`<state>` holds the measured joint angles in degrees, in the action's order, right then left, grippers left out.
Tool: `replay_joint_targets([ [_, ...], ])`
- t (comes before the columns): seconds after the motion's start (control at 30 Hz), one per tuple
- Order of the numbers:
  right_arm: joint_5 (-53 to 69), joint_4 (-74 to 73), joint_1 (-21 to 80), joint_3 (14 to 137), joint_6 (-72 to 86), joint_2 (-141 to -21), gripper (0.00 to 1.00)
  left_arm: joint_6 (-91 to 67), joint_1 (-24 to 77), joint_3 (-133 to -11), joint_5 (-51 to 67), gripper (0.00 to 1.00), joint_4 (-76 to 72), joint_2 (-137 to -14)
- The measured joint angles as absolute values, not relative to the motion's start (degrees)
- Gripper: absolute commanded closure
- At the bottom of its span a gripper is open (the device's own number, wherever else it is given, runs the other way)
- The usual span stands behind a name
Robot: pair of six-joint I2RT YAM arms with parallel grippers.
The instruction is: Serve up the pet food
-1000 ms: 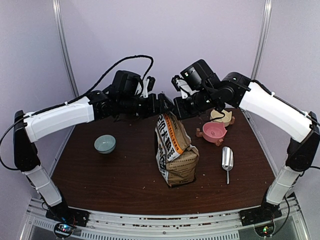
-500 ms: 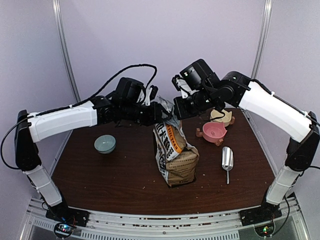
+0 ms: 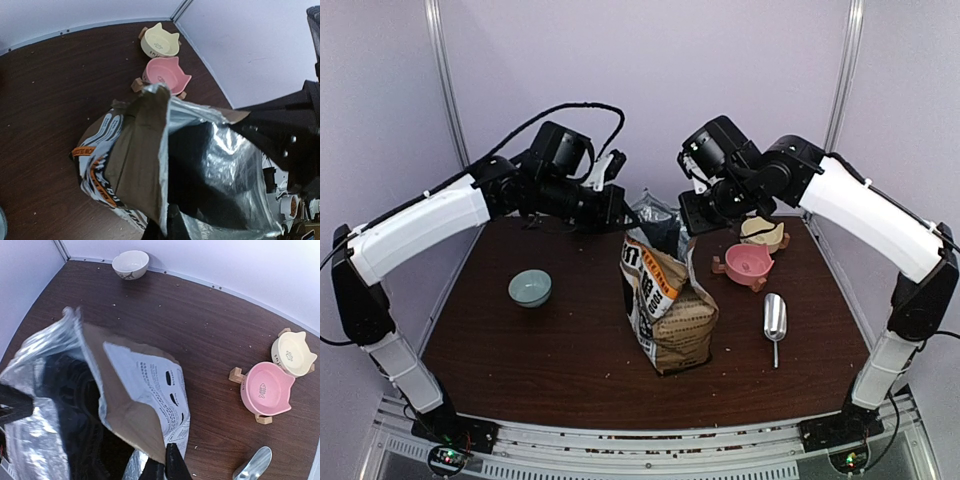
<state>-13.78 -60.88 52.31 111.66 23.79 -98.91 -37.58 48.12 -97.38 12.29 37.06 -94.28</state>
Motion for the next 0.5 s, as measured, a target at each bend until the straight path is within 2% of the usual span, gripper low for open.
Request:
replay_joint_targets([
  [0.13,-15.29,-61.36,51.42,112.18,23.81,-98.87,1.00,-31.27,46.76,-106.78,13.17,1.00,50.19,-96.84],
  [0.3,-15.27,-60.25,51.33,111.09,24.43,-98.56,1.00,-26.50,46.70,-111.68,14.06,1.00,54.11,-100.05],
  [0.33,-15.27,-59.44,51.31,110.10,24.67,-98.21,0.97,-25.93,46.63,-111.77,13.76,0.96,54.08,-100.20],
  [0.4,-15.05,-57.17,51.09,107.66,25.32,-97.17,0.86,-25.21,46.59,-111.74,13.06,0.77,54.02,-100.29],
  [0.43,-14.72,-56.55,50.96,107.07,25.58,-96.79,0.76,-24.73,46.59,-111.57,12.82,0.63,53.74,-100.29],
  [0.5,-13.96,-55.64,50.70,106.10,25.63,-95.88,0.53,-24.40,46.52,-110.34,12.58,0.45,50.35,-99.68],
])
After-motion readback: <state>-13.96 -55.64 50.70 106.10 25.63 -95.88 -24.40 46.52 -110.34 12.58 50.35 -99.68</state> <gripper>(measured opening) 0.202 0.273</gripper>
